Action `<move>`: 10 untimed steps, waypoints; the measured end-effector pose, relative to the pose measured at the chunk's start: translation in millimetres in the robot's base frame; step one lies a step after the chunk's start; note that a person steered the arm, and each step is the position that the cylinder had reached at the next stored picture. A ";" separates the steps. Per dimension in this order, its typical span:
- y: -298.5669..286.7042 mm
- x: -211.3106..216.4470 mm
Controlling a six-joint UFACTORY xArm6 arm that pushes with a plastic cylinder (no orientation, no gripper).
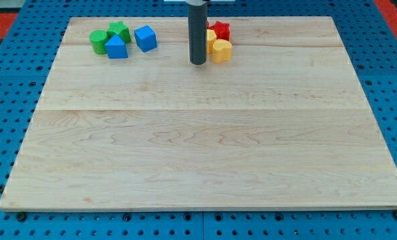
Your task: Place the yellow heart diagonally to the yellow hexagon
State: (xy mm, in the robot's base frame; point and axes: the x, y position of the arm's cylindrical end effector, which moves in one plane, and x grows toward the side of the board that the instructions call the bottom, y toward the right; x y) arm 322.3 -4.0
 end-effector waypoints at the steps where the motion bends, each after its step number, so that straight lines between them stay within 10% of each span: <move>1: 6.1 6.4; 2: 49.2 43.4; 3: 161.6 -16.1; 4: 160.8 -105.7; 5: 68.8 -108.9; 7: -25.6 -75.9; 10: 13.1 -19.2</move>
State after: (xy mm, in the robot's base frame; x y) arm 303.1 9.1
